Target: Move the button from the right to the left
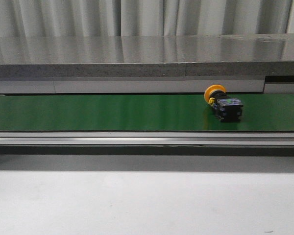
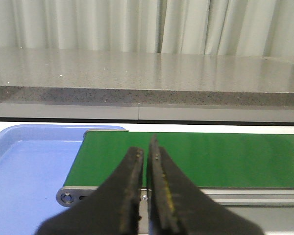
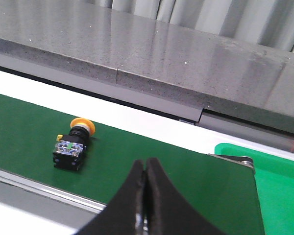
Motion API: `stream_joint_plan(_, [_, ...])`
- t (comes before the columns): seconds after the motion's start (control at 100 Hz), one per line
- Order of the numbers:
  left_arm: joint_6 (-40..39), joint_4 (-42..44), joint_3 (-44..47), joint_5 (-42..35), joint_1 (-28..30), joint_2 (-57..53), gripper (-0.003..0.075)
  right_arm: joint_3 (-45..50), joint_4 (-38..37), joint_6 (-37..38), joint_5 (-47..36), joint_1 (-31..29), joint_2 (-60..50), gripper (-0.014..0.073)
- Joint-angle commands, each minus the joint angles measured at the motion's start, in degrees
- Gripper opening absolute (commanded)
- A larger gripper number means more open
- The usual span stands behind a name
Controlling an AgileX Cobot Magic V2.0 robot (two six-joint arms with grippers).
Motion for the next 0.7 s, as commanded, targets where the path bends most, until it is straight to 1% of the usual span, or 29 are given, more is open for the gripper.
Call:
stream_joint_plan(0.0, [-0.64,-0.46,2.31,-4.33,-0.37,-2.13,0.0005,-1.52,0.55,-0.48,-3.74,0.15,0.26,-0.0068])
stream_joint_plan(0.39, [-0.64,-0.46,2.31,-5.09,-0.37,-2.13,0.0005,-1.52,0.55,-0.48,-3.74,0.15,0.26,-0.0068])
stream_joint_plan(0.56, [-0.64,-0.56,2.21,-8.76,-0.37,-2.13,0.0005,-1.52,0.55,-0.48,-3.74,0.15,0.26,-0.0068])
stream_joint_plan(0.69, [-0.64,-5.38,0.83,-8.90,-0.37,-2.03,0.0005,-1.52,0.55,-0.48,-3.74,0.15,0.26,-0.0068])
